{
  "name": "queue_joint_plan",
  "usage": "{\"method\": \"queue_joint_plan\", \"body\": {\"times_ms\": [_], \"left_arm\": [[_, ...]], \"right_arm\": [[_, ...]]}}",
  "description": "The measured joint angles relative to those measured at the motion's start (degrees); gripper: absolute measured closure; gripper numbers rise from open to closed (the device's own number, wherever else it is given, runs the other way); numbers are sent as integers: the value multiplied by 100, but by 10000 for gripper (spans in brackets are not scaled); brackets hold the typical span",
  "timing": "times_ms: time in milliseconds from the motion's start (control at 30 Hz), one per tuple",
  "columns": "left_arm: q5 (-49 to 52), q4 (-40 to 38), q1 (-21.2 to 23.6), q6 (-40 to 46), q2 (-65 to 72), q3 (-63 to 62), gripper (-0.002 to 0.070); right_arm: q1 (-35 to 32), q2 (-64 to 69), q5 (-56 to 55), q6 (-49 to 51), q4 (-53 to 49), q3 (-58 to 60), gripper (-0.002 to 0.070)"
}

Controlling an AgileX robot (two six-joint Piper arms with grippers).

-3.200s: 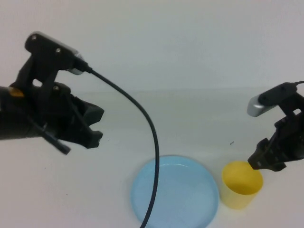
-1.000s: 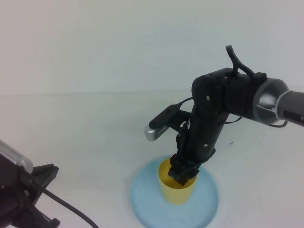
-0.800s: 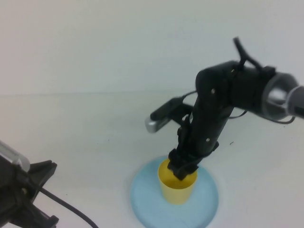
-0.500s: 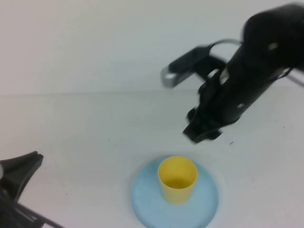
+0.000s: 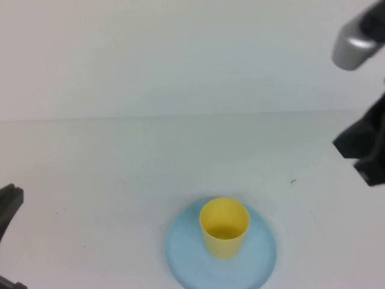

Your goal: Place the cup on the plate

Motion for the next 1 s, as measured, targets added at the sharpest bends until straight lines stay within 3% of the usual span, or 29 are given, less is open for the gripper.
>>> {"method": "queue_joint_plan", "body": {"times_ms": [300,467,700,833,1000], "left_arm": [[1149,-37,1110,0,-187,0,673],[1173,-300,1580,-55,-904,0,673],[1201,496,1890,-339,-2249,308,673],[1138,458,1985,-522,-2724,661,673],[1017,431,1985,-523,-2695,948,673]], "right_arm": [[0,-342,47,9,21,131,674],[0,-332,47,13,359,143,675],[0,-215,60,28,445,143,675],[0,-397,-44,56,688,443,675],[-23,-1601,-1659,-395,1464,1705,675]]}}
